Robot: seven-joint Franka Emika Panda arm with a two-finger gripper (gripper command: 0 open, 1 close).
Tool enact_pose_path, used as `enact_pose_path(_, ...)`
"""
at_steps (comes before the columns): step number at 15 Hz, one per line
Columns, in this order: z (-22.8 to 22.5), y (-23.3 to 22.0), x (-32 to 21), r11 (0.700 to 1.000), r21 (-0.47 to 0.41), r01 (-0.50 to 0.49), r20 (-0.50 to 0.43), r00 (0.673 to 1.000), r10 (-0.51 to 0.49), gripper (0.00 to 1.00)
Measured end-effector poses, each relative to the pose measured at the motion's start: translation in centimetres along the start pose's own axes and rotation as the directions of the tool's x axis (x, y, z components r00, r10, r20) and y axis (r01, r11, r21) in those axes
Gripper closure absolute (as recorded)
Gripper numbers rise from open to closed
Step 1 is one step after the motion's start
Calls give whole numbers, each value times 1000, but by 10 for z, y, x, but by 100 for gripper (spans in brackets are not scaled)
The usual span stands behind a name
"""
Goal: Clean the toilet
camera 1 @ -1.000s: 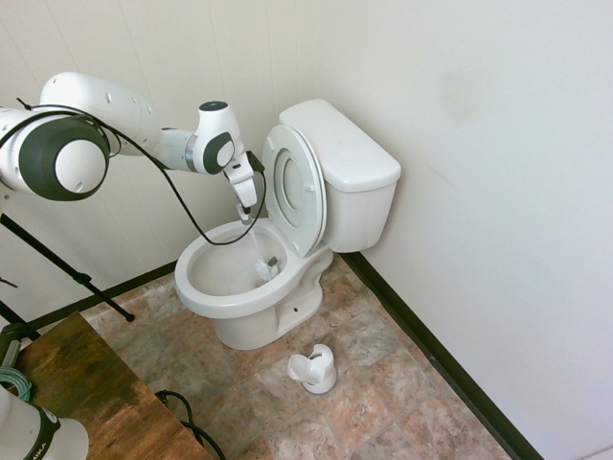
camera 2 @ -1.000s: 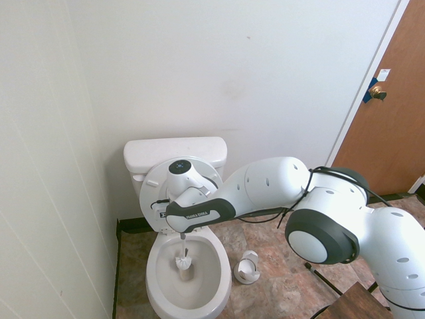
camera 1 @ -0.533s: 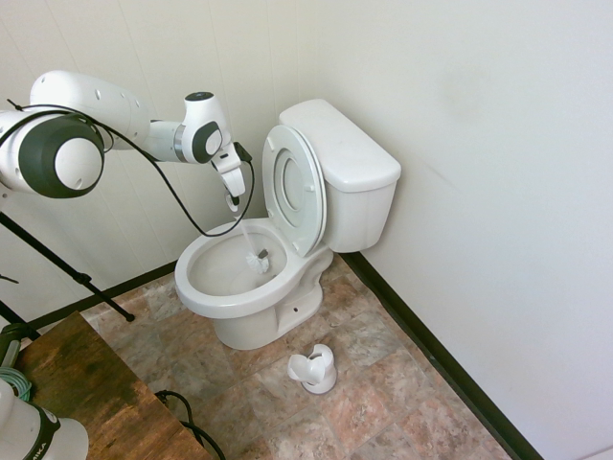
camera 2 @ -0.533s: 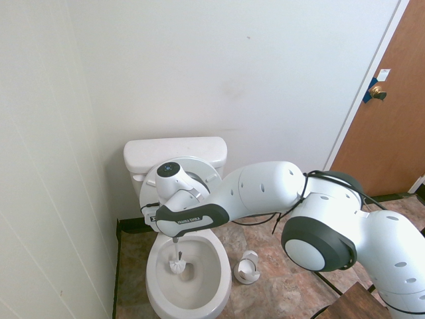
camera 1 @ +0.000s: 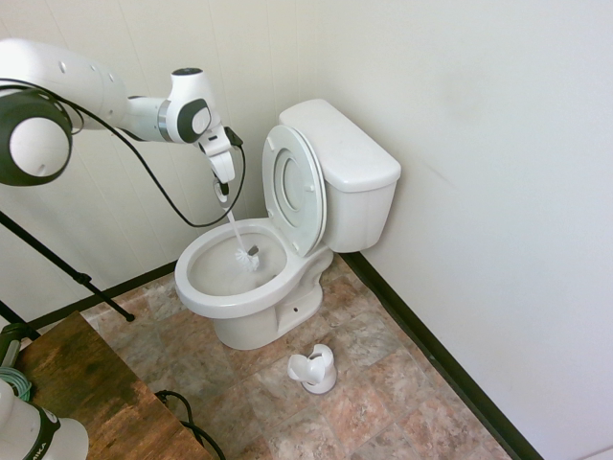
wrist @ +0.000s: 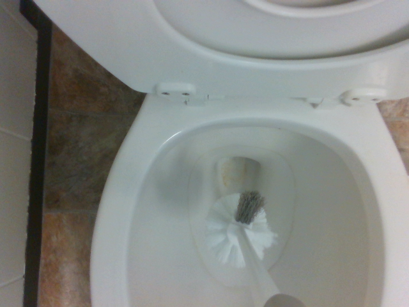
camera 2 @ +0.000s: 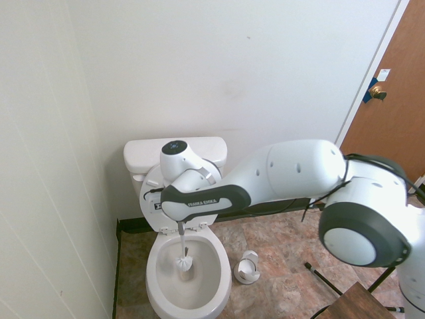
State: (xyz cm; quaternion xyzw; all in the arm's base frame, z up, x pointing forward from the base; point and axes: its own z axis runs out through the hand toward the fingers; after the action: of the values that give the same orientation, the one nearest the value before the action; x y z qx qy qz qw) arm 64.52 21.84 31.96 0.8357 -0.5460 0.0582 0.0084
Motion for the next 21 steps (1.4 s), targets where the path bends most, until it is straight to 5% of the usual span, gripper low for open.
enact_pose_path(4,-86,52,40,1000,16,-13,-7,1000,14,100)
enact_pose_path(9,-133,110,102,998,29,-59,-22,998,60,100)
enact_pose_path(21,-45,177,234,989,-47,-142,-40,989,140,100)
